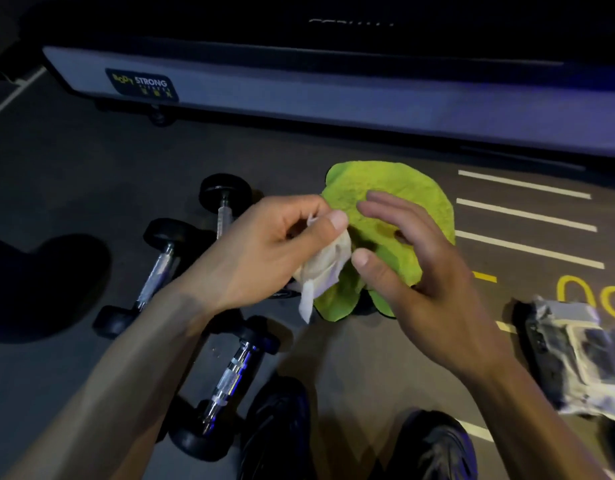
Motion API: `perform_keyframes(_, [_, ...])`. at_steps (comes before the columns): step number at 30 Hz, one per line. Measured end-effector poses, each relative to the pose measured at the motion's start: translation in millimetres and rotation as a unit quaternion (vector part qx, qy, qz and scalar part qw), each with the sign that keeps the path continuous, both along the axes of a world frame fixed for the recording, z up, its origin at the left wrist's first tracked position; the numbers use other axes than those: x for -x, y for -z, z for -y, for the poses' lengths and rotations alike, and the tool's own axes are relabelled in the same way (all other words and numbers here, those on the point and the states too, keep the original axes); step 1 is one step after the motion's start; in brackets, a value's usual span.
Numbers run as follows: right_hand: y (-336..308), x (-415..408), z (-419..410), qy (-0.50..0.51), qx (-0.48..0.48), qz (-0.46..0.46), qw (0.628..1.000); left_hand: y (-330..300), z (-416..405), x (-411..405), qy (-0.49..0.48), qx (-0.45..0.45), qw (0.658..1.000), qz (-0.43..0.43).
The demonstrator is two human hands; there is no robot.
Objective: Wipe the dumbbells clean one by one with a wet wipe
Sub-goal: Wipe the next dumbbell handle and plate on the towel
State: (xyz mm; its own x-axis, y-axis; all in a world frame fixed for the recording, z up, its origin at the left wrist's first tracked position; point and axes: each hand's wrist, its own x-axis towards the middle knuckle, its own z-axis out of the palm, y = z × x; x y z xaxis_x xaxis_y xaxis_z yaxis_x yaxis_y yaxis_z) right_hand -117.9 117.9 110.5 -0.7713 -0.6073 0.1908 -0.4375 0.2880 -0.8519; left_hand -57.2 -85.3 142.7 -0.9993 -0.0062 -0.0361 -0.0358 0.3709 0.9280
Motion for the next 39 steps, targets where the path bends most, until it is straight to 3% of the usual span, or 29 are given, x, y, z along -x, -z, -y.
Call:
perform_keyframes(4, [-8.4,10.4,12.6,-0.027,0.022,0.035,0.999,6.1,5.4,8.8,0.022,0.019,1.000,-0.003])
perform_keyframes(9, [-11.5,19.3,18.1,0.040,0.060,0.078,0.994,17.0,6.5,16.3,-0.020,-0.047,0.999,0.006])
perform_keyframes(15, [-20.2,35.0,17.6,0.104,0.150,0.170,0.968,25.1,4.9,22.8,0.007,-0.112,0.990,0.084])
perform_keyframes(20, [-13.4,46.3,19.0,0.129,0.168,0.226,0.951,26.6,7.9,28.4,-0.005,-0.139,0.986,0.091])
perform_keyframes(27, [-11.0,57.5,24.5,0.079,0.204,0.265,0.939,15.1,19.8,37.5,-0.127,-0.117,0.985,-0.014])
perform_keyframes(31, [-7.5,61.1,25.8,0.054,0.185,0.270,0.944,4.1,24.5,41.4,-0.139,-0.054,0.986,-0.075])
perform_keyframes(36, [-7.0,62.0,27.8,0.086,0.133,0.233,0.959,-1.1,22.6,43.5,-0.122,0.006,0.988,-0.092])
perform_keyframes(39, [-9.8,57.4,31.3,0.064,0.158,0.313,0.934,0.5,18.8,42.6,-0.112,-0.020,0.990,-0.090])
